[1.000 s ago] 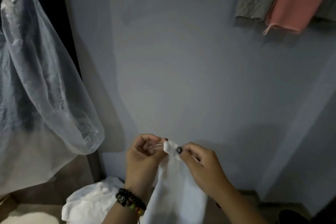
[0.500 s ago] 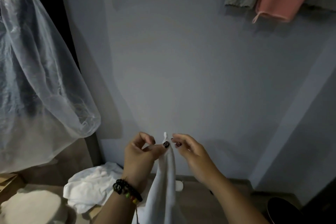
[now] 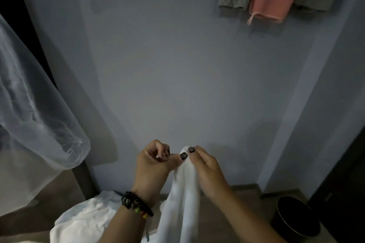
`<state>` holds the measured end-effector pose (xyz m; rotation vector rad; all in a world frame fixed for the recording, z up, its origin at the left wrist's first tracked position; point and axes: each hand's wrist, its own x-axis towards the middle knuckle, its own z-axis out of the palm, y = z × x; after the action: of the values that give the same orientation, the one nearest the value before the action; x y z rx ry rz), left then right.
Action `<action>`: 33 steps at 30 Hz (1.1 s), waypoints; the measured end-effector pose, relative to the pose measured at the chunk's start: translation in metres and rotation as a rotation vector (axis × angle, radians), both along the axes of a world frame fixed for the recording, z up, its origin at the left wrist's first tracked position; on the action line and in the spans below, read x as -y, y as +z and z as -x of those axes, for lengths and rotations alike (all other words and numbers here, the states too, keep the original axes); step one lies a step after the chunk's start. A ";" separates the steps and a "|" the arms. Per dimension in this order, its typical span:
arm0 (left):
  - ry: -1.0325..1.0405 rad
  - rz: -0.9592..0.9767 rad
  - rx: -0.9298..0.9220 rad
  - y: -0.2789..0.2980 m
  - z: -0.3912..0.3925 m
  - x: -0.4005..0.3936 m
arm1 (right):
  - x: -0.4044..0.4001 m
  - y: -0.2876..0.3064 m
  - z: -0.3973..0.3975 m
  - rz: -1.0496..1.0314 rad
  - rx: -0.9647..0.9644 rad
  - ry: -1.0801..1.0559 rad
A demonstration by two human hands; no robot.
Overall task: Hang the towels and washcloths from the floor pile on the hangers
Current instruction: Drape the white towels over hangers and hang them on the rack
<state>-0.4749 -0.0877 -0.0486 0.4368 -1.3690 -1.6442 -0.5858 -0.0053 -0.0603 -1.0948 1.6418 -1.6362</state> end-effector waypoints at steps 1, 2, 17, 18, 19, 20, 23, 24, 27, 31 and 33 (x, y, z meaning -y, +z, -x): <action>-0.012 -0.008 -0.004 -0.001 -0.001 0.002 | 0.001 0.002 -0.001 0.035 -0.011 -0.037; -0.030 -0.019 -0.019 -0.002 -0.001 0.004 | 0.002 0.006 -0.003 0.069 -0.031 -0.068; -0.232 0.245 0.195 -0.038 0.031 -0.015 | -0.040 0.140 0.035 0.450 0.036 -0.537; -0.221 0.217 0.208 -0.041 0.031 -0.013 | -0.047 0.144 0.039 0.456 0.023 -0.573; -0.205 0.177 0.209 -0.043 0.031 -0.012 | -0.054 0.145 0.043 0.434 -0.003 -0.615; -0.184 0.141 0.209 -0.043 0.032 -0.010 | -0.058 0.144 0.047 0.393 -0.036 -0.649; -0.106 0.087 0.218 -0.043 0.036 -0.008 | -0.065 0.128 0.051 0.245 -0.155 -0.659; -0.090 0.071 0.219 -0.042 0.036 -0.008 | -0.065 0.121 0.052 0.197 -0.190 -0.645; -0.079 0.091 0.232 -0.035 0.037 -0.013 | -0.064 0.094 0.053 0.033 -0.302 -0.542; -0.101 0.256 0.236 -0.021 0.038 -0.015 | -0.057 0.055 0.050 -0.267 -0.322 -0.132; -0.129 0.309 0.222 -0.014 0.036 -0.014 | -0.050 0.039 0.048 -0.368 -0.369 -0.010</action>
<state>-0.5114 -0.0733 -0.0628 0.3620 -1.8171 -1.4834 -0.6337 0.0450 -0.0214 -1.2417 2.0812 -1.1144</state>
